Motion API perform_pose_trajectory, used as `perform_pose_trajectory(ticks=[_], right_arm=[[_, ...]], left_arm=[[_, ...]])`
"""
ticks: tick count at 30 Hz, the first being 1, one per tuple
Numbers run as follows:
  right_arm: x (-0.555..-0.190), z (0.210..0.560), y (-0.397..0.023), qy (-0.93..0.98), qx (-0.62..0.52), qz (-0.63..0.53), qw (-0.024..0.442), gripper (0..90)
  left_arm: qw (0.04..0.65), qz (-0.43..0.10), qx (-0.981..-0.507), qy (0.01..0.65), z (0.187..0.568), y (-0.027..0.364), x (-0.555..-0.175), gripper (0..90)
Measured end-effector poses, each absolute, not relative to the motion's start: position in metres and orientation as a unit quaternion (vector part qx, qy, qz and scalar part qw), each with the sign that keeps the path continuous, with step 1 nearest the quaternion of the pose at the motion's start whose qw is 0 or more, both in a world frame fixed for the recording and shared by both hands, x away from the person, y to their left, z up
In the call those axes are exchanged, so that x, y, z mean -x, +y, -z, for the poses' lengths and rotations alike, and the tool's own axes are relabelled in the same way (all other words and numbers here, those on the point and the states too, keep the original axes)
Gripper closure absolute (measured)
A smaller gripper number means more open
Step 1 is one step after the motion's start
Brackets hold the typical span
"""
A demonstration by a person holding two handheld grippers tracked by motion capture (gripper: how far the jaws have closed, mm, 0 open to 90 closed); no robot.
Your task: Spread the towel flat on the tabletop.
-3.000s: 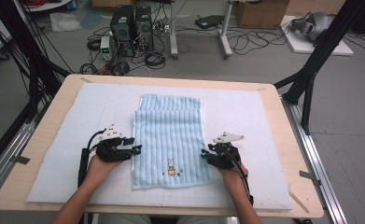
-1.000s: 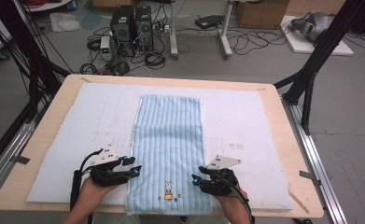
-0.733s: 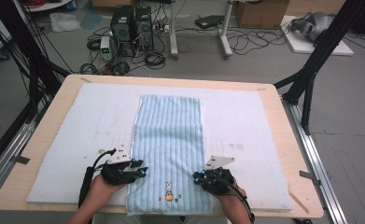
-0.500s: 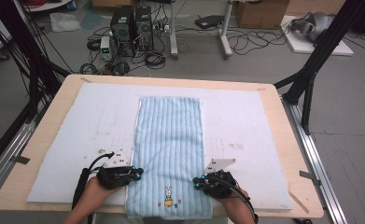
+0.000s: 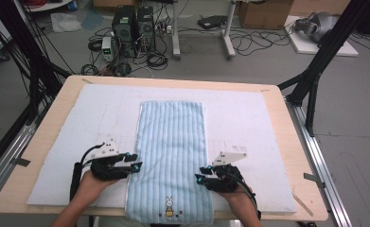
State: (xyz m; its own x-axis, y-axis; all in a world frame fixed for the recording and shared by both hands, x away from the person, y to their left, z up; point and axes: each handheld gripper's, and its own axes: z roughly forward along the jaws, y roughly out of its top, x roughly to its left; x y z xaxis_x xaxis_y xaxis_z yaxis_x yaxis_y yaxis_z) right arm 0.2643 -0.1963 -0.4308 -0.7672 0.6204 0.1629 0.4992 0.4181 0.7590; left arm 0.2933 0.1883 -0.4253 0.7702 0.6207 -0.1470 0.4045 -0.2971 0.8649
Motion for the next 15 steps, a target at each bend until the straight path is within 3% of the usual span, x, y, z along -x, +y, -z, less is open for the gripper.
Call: perform_pose_trajectory(ticks=[7,11,15], right_arm=[[-0.294,0.438,-0.186,0.847,-0.345,-0.391,0.102,73.0],[-0.296,0.442,-0.184,0.863,-0.33,-0.372,0.091,85.4],[-0.294,0.44,-0.186,0.87,-0.324,-0.364,0.076,88.1]], left_arm=[[0.495,-0.136,-0.776,0.366,0.422,0.187,-0.343,59.6],[0.486,-0.151,-0.776,0.372,0.423,0.182,-0.363,61.4],[0.476,-0.156,-0.774,0.387,0.429,0.18,-0.379,62.6]])
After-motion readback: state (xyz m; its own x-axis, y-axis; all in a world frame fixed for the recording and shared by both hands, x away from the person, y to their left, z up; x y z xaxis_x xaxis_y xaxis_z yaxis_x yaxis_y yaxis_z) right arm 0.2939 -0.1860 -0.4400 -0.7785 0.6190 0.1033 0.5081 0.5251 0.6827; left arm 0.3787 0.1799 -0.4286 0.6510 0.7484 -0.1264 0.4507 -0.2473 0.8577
